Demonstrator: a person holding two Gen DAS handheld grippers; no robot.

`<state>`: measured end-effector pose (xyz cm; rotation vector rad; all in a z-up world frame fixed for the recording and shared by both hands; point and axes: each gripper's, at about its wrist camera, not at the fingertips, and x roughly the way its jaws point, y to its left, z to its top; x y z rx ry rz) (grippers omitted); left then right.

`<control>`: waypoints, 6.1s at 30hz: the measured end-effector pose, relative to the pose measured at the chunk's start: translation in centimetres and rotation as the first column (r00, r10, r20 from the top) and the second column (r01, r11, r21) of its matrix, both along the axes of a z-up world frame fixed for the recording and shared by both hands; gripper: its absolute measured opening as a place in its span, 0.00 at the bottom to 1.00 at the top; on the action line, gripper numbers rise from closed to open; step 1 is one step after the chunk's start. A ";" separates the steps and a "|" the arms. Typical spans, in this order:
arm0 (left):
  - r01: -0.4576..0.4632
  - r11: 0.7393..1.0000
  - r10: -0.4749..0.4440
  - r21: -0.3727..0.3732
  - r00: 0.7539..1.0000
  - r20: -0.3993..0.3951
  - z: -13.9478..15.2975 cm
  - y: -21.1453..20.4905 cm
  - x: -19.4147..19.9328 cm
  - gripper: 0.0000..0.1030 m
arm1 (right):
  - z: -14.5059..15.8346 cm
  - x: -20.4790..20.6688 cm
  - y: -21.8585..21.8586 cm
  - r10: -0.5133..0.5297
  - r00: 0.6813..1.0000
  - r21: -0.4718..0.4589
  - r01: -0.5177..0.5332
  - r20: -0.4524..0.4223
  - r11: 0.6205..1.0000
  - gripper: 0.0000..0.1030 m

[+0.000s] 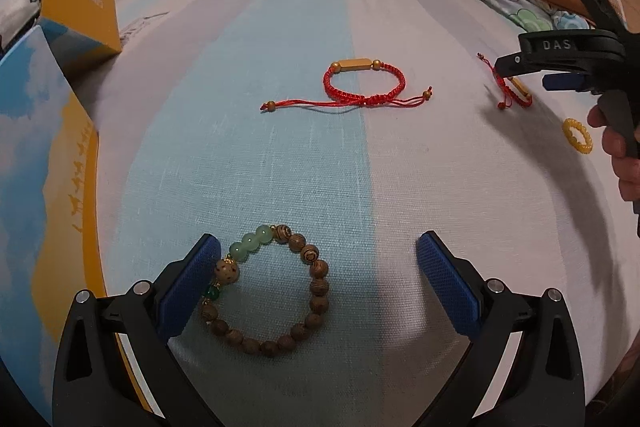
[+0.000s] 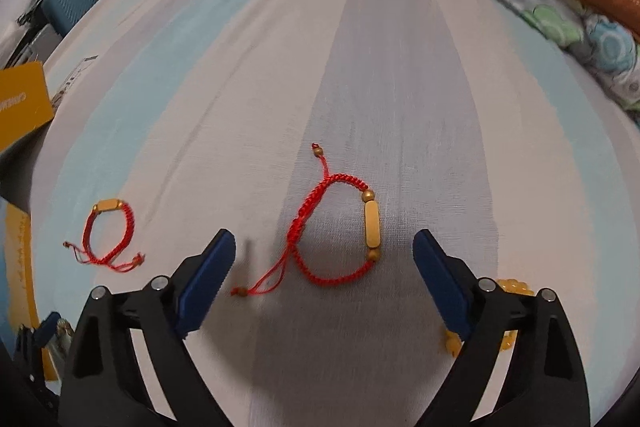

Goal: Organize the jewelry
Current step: 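Grasp the wooden bead bracelet with left tool while right tool grasps red string bracelet, then carry the wooden bead and red string bracelets over the white box, then open both tools to drop the bracelets into the box, then move both tools back to the last bracelets on the bed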

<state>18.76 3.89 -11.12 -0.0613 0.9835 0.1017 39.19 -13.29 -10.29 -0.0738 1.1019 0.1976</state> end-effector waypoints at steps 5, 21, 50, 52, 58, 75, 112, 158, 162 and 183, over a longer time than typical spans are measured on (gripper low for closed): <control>-0.002 1.000 0.002 -0.001 1.000 -0.010 0.1 0.0 -0.1 0.90 | -1.2 1.4 -0.5 -0.014 0.998 0.021 0.015 -0.067 1.000 0.78; 0.011 0.999 -0.013 -0.036 0.998 -0.056 0.4 0.5 -0.7 0.24 | -1.9 2.0 -0.6 -0.003 0.992 0.013 0.005 -0.125 1.000 0.24; 0.058 0.993 -0.060 -0.098 0.998 -0.026 4.1 0.0 -2.3 0.10 | 3.7 -5.5 0.2 0.044 0.997 0.048 -0.048 0.069 0.998 0.08; 0.059 0.994 -0.061 -0.093 0.998 -0.022 4.5 -0.1 -2.4 0.10 | 4.2 -6.4 0.1 0.047 0.996 0.050 -0.051 0.081 0.997 0.08; 0.058 0.996 -0.059 -0.070 0.998 -0.011 5.9 -0.6 -3.1 0.10 | 5.6 -8.4 -0.4 0.045 0.994 0.058 -0.051 0.099 0.997 0.08; 0.037 0.999 -0.036 -0.027 0.999 0.037 10.5 -0.5 -6.7 0.10 | 9.5 -15.8 -0.3 0.007 0.989 0.117 -0.024 0.145 0.993 0.08; -0.177 0.984 0.176 -0.010 0.968 0.178 20.1 13.3 -17.0 0.10 | 18.1 -26.4 16.2 0.196 0.940 0.109 -0.234 0.279 0.966 0.08; -0.414 0.909 0.413 -0.039 0.910 -0.030 12.8 29.7 -21.8 0.10 | 8.5 -27.8 36.5 0.475 0.880 0.020 -0.475 0.019 0.880 0.08; -0.415 0.909 0.414 -0.044 0.910 -0.031 12.8 29.7 -21.9 0.11 | 8.7 -27.9 36.5 0.471 0.882 0.025 -0.471 0.020 0.882 0.11; -0.438 0.899 0.436 0.019 0.898 0.060 15.1 27.6 -22.1 0.85 | 12.6 -28.9 33.6 0.414 0.895 0.060 -0.428 0.163 0.902 0.86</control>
